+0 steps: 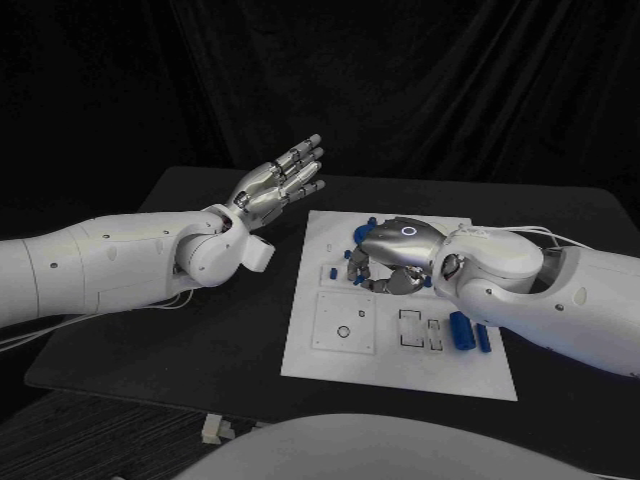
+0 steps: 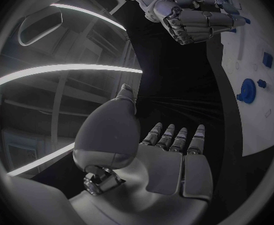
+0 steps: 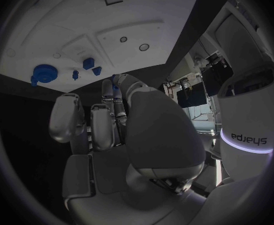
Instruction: Assemble the parts on the task board
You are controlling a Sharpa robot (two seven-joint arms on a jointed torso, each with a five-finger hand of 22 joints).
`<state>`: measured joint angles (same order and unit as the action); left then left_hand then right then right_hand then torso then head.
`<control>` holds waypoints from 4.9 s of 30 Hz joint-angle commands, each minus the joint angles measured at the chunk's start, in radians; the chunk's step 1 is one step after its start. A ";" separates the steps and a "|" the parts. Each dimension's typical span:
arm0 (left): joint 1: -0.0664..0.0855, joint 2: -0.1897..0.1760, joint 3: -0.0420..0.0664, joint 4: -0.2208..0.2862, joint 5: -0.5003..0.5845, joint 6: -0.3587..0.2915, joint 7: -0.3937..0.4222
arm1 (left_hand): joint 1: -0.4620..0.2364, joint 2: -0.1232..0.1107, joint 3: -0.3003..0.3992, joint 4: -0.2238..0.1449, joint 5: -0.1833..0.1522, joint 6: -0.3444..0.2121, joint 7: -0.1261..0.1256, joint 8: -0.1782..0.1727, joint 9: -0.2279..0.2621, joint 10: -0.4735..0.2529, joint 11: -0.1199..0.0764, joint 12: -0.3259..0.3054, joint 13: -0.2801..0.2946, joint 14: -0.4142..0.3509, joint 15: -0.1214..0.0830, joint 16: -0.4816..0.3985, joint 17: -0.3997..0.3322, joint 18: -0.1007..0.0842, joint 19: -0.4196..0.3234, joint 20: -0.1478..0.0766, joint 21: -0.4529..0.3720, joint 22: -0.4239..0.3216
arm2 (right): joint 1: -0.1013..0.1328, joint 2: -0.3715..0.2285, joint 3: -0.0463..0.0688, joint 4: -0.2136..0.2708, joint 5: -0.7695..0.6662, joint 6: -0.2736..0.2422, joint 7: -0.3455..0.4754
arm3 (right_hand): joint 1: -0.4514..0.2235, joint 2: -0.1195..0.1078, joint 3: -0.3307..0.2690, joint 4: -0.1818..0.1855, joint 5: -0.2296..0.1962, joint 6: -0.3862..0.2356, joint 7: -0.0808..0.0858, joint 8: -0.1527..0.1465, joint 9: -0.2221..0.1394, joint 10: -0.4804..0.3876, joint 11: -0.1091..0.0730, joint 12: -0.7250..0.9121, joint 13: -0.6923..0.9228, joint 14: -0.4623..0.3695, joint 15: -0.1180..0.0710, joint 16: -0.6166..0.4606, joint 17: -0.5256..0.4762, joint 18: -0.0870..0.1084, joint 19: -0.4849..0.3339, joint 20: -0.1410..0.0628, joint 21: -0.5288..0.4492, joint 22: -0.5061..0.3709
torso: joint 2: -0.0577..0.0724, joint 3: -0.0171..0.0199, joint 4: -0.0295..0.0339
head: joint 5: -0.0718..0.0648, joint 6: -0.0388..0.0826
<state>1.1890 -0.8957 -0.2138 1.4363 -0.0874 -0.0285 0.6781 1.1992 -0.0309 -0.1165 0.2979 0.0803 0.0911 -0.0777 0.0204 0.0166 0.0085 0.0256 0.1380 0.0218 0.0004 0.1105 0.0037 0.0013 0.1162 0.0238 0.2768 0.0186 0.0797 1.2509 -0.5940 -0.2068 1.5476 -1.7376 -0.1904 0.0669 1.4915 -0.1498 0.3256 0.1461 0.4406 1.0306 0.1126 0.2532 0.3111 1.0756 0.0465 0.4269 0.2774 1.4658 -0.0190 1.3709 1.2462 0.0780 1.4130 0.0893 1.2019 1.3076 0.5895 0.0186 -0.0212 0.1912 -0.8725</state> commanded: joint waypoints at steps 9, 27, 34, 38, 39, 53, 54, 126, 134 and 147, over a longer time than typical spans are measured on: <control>-0.001 -0.002 0.001 0.007 0.008 -0.041 0.157 | 0.039 0.034 0.018 -0.003 0.073 0.005 0.009 -0.004 0.000 -0.004 -0.020 -0.011 -0.002 0.000 0.007 -0.004 -0.001 -0.008 0.004 0.021 -0.002 0.000 | -0.016 -0.046 0.001 0.063 -0.082 0.040 -0.072 | -0.013 0.000 -0.001 0.001 -0.020 -0.008 0.001 0.002 0.001 0.013 0.001 -0.007 -0.003 0.003 -0.005 -0.008 -0.004 0.003 -0.005 -0.006 -0.011 0.156 | -0.001 -0.0003 -0.0007 | 0.011 0.000; -0.004 0.005 0.001 0.005 0.008 -0.030 0.167 | 0.033 0.103 -0.027 -0.005 0.098 -0.009 -0.002 -0.006 -0.002 -0.005 -0.024 -0.016 -0.002 0.000 -0.055 -0.004 -0.001 0.018 -0.017 -0.159 -0.012 -0.048 | -0.061 -0.048 0.001 0.045 -0.084 0.039 -0.086 | -0.013 0.001 0.001 0.000 -0.025 -0.010 0.001 -0.001 0.001 0.015 0.000 -0.008 -0.003 0.002 -0.005 -0.010 -0.008 0.003 -0.006 -0.006 -0.014 0.155 | 0.000 -0.0005 -0.0004 | 0.008 0.000; -0.005 0.004 0.001 0.005 0.008 -0.014 0.157 | 0.105 0.141 -0.045 -0.006 0.209 0.005 0.040 -0.004 0.000 -0.004 -0.019 -0.015 -0.002 0.000 -0.034 -0.004 -0.001 0.012 -0.015 -0.143 -0.011 -0.047 | -0.073 -0.043 0.001 0.037 -0.084 0.028 -0.084 | -0.014 0.001 0.001 0.001 -0.027 -0.010 0.001 -0.001 0.001 0.017 0.000 -0.008 -0.003 0.002 -0.005 -0.010 -0.008 0.004 -0.006 -0.006 -0.015 0.155 | 0.000 -0.0004 -0.0006 | 0.008 0.000; -0.006 0.004 0.001 0.005 0.008 -0.006 0.150 | 0.121 0.154 -0.056 -0.006 0.237 0.010 0.049 -0.003 0.000 -0.005 -0.019 -0.015 -0.002 0.000 -0.027 -0.004 -0.001 0.010 -0.015 -0.138 -0.011 -0.047 | -0.082 -0.036 0.001 0.031 -0.084 0.024 -0.080 | -0.014 0.001 0.002 0.001 -0.028 -0.012 0.002 -0.003 0.001 0.016 0.001 -0.009 -0.004 0.003 -0.005 -0.009 -0.006 0.003 -0.006 -0.006 -0.014 0.155 | 0.000 -0.0004 -0.0005 | 0.004 0.000; -0.006 0.004 0.001 0.004 0.008 -0.005 0.149 | 0.123 0.156 -0.057 -0.006 0.243 0.010 0.049 -0.003 0.000 -0.005 -0.019 -0.015 -0.002 0.000 -0.026 -0.004 -0.001 0.010 -0.015 -0.137 -0.011 -0.047 | -0.084 -0.034 0.001 0.029 -0.084 0.023 -0.080 | -0.014 0.001 0.002 0.001 -0.028 -0.012 0.002 -0.003 0.001 0.016 0.001 -0.009 -0.004 0.003 -0.005 -0.009 -0.006 0.003 -0.006 -0.006 -0.014 0.155 | 0.000 -0.0005 -0.0004 | 0.004 0.000; -0.008 0.007 0.001 0.000 0.008 0.011 0.135 | 0.138 0.171 -0.070 -0.006 0.262 0.024 0.067 -0.001 0.003 -0.004 -0.006 -0.011 -0.002 0.000 -0.018 -0.004 -0.001 0.008 -0.014 -0.130 -0.010 -0.045 | -0.093 -0.018 0.001 0.018 -0.084 0.033 -0.072 | -0.015 0.001 0.005 0.002 -0.035 -0.019 0.003 -0.009 0.000 0.017 0.002 -0.013 -0.005 0.001 -0.005 -0.013 -0.011 0.004 -0.008 -0.006 -0.020 0.153 | 0.000 -0.0003 -0.0001 | 0.002 0.000; -0.008 0.007 0.001 0.000 0.008 0.012 0.134 | 0.138 0.171 -0.070 -0.006 0.262 0.024 0.067 -0.001 0.003 -0.004 -0.006 -0.011 -0.002 0.000 -0.018 -0.004 -0.001 0.008 -0.014 -0.130 -0.010 -0.045 | -0.093 -0.017 0.001 0.017 -0.084 0.034 -0.072 | -0.015 0.001 0.005 0.002 -0.035 -0.019 0.003 -0.009 0.000 0.017 0.002 -0.013 -0.005 0.001 -0.005 -0.013 -0.011 0.004 -0.008 -0.006 -0.020 0.153 | 0.000 -0.0005 -0.0003 | 0.002 0.000; -0.012 0.013 0.001 -0.010 0.008 0.035 0.106 | 0.216 0.197 -0.092 -0.010 0.359 0.025 0.082 -0.001 0.002 -0.004 0.021 -0.003 -0.001 0.000 0.006 -0.004 -0.001 0.014 -0.012 -0.100 -0.008 -0.042 | -0.111 0.015 0.001 -0.018 -0.084 0.130 -0.082 | -0.015 0.001 0.014 -0.003 -0.056 -0.051 0.007 -0.034 -0.005 0.007 0.002 -0.026 -0.006 -0.015 -0.003 -0.035 -0.042 0.012 -0.028 -0.004 -0.064 0.142 | 0.000 -0.0004 -0.0015 | -0.002 0.000; -0.012 0.014 0.001 -0.011 0.008 0.035 0.104 | 0.227 0.200 -0.093 -0.011 0.377 0.026 0.085 -0.001 0.003 -0.004 0.023 -0.002 -0.001 0.000 0.006 -0.004 -0.001 0.016 -0.012 -0.098 -0.008 -0.042 | -0.115 0.017 0.001 -0.022 -0.084 0.132 -0.086 | -0.023 0.000 0.017 -0.001 -0.080 -0.097 -0.002 -0.062 -0.012 -0.001 0.001 -0.029 -0.003 -0.028 -0.003 -0.050 -0.063 0.017 -0.042 -0.004 -0.093 0.135 | 0.000 -0.0002 -0.0004 | -0.002 0.000; -0.013 0.020 0.001 -0.016 0.008 0.038 0.100 | 0.239 0.202 -0.093 -0.012 0.399 0.027 0.093 -0.001 0.003 -0.004 0.024 -0.002 -0.001 0.000 0.006 -0.004 -0.001 0.018 -0.012 -0.097 -0.008 -0.042 | -0.116 -0.001 0.001 -0.012 -0.084 0.077 -0.089 | -0.044 -0.012 0.009 0.024 -0.184 -0.307 -0.078 -0.174 -0.085 -0.013 0.004 -0.029 0.009 -0.039 0.000 -0.062 -0.086 0.021 -0.049 -0.001 -0.127 0.130 | 0.000 -0.0003 -0.0005 | -0.002 0.000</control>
<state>1.1774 -0.8780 -0.2138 1.4209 -0.0869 -0.0017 0.6783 1.4287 0.1738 -0.2052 0.2869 0.4723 0.1199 0.0091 0.0203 0.0181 0.0057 0.0416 0.1307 0.0208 0.0004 0.1072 0.0037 0.0017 0.1394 0.0117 0.1753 0.0097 0.0362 1.1385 -0.5908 -0.2049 1.5324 -1.8136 -0.0829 -0.0034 1.4549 -0.1605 0.3366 0.1631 0.2613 0.7352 0.0389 0.0843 0.2308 1.0700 0.0520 0.4037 0.2851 1.4345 -0.0178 1.3127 1.1614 0.0875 1.3701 0.0857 1.0819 1.3080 0.5891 0.0183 -0.0216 0.1895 -0.8726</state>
